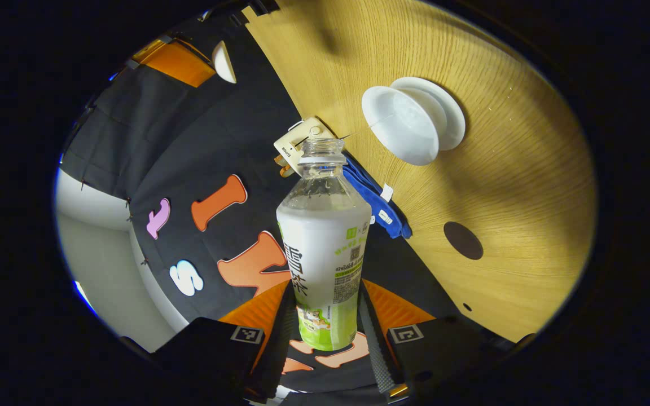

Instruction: Open the teacup lid with one hand, grasp the water bottle and pour water into the teacup with the other hand; after pouring, place the water bottle on the coaster and then close the teacup lid.

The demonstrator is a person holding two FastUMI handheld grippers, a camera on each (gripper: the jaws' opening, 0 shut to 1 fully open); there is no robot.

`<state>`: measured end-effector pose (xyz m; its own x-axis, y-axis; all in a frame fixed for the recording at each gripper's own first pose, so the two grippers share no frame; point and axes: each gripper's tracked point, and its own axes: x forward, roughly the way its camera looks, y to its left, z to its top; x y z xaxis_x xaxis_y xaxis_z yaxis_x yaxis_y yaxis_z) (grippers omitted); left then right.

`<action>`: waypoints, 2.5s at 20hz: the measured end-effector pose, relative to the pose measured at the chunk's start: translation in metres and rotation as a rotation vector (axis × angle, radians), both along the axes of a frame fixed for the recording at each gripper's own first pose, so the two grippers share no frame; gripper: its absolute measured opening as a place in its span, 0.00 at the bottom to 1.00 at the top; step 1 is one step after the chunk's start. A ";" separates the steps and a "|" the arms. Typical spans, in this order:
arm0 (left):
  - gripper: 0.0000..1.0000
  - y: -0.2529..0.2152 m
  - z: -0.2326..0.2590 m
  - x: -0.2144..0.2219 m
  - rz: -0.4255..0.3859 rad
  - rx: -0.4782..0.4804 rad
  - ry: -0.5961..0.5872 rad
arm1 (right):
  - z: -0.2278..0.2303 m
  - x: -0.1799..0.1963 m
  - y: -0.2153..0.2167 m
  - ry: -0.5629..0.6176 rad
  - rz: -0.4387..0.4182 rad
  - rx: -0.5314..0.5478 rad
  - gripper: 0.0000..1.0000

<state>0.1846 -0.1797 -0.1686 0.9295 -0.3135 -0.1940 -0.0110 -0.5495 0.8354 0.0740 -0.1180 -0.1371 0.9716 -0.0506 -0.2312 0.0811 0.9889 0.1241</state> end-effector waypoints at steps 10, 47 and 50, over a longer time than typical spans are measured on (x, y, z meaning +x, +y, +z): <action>0.66 0.022 0.051 0.009 0.024 -0.468 0.031 | 0.006 0.017 0.025 -0.005 0.043 -0.006 0.18; 0.65 0.102 -0.110 0.127 0.704 -2.039 0.689 | -0.047 0.077 0.109 0.097 0.210 -0.058 0.19; 0.67 0.101 -0.116 0.127 0.715 -2.043 0.701 | -0.049 0.077 0.111 0.103 0.210 -0.062 0.18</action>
<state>0.3113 -0.0788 -0.2842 0.8956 -0.2108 -0.3918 0.1823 0.9772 -0.1090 0.1513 -0.0067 -0.1866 0.9339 0.1328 -0.3320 -0.1180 0.9909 0.0647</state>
